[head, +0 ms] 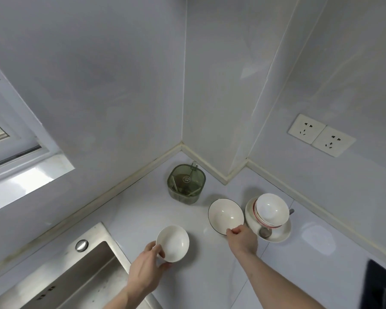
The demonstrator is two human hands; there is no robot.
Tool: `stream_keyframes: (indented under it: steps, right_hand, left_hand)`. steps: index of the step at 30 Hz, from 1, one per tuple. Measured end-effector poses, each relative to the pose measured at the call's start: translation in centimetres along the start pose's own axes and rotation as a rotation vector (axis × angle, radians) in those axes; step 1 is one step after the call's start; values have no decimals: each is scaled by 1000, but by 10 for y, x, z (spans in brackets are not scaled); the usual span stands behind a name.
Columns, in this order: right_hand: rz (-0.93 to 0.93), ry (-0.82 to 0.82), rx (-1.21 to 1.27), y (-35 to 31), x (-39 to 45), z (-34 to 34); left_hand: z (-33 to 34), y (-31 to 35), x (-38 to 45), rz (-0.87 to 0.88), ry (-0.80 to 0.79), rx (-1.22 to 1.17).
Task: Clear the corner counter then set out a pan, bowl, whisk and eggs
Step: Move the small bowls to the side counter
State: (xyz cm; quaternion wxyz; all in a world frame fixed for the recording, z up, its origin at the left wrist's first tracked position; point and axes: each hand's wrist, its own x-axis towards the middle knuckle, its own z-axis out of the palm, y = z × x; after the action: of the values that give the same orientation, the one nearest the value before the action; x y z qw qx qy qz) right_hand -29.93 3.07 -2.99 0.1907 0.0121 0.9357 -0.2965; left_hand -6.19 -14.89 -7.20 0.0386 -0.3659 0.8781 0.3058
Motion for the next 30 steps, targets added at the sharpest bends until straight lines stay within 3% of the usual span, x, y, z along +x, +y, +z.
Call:
stream_keyframes:
  steps: [5, 9, 13, 17, 25, 30]
  right_hand:
    - [164, 47, 211, 15, -22, 4]
    - [336, -44, 454, 27, -31, -5]
    - [331, -195, 463, 44, -39, -19]
    - [318, -214, 486, 80, -64, -54]
    - [313, -116, 750, 248, -155, -171]
    - [346, 83, 916, 356, -239, -258]
  left_hand:
    - [-4, 1, -13, -30, 20, 4]
    - [-8, 7, -23, -44, 35, 3]
    - [-11, 16, -44, -41, 38, 1]
    - [-14, 40, -80, -15, 49, -41]
    - [22, 143, -178, 245, -29, -93]
    - [74, 246, -254, 461, -151, -155]
